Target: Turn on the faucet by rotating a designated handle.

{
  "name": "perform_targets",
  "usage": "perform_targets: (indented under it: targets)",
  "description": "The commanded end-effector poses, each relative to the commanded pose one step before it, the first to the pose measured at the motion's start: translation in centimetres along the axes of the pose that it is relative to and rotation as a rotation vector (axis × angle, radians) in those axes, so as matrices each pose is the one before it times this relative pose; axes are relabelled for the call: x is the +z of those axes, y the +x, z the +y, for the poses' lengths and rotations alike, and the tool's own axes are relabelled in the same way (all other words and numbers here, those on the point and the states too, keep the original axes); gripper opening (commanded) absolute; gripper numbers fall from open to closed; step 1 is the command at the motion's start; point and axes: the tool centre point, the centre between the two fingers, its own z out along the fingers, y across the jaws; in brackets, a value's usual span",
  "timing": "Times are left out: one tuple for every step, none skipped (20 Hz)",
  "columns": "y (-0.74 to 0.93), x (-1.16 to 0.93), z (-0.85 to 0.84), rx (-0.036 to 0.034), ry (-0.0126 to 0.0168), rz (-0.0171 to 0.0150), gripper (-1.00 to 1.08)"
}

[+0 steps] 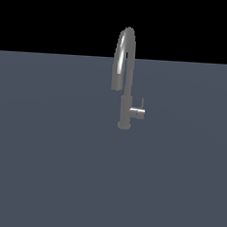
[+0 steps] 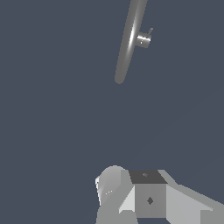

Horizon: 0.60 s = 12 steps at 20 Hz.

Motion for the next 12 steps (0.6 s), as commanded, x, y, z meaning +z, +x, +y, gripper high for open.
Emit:
perform_targets:
  targets:
    - [0.000, 0.000, 0.001, 0.00000, 0.00000, 0.00000, -1.00]
    - [0.001, -0.008, -0.027, 0.00000, 0.00000, 0.00000, -1.00]
    - [0.053, 0.008, 0.021, 0.00136, 0.00135, -0.00105, -1.00]
    - [0.071, 0.002, -0.002, 0.00176, 0.00177, -0.00136, -1.00]
    - [0.097, 0.001, -0.007, 0.00242, 0.00243, -0.00187, -1.00]
    - [0.126, 0.002, -0.006, 0.00315, 0.00316, -0.00243, -1.00]
    - [0.154, 0.003, -0.009, 0.00383, 0.00384, -0.00295, -1.00]
    - [0.182, 0.003, -0.009, 0.00455, 0.00457, -0.00351, -1.00]
    - [0.210, 0.004, -0.012, 0.00524, 0.00526, -0.00404, -1.00]
    - [0.239, 0.004, -0.014, 0.00596, 0.00599, -0.00460, -1.00]
    - [0.268, 0.004, -0.016, 0.00668, 0.00671, -0.00516, -1.00]
    - [0.298, 0.005, -0.016, 0.00744, 0.00747, -0.00574, -1.00]
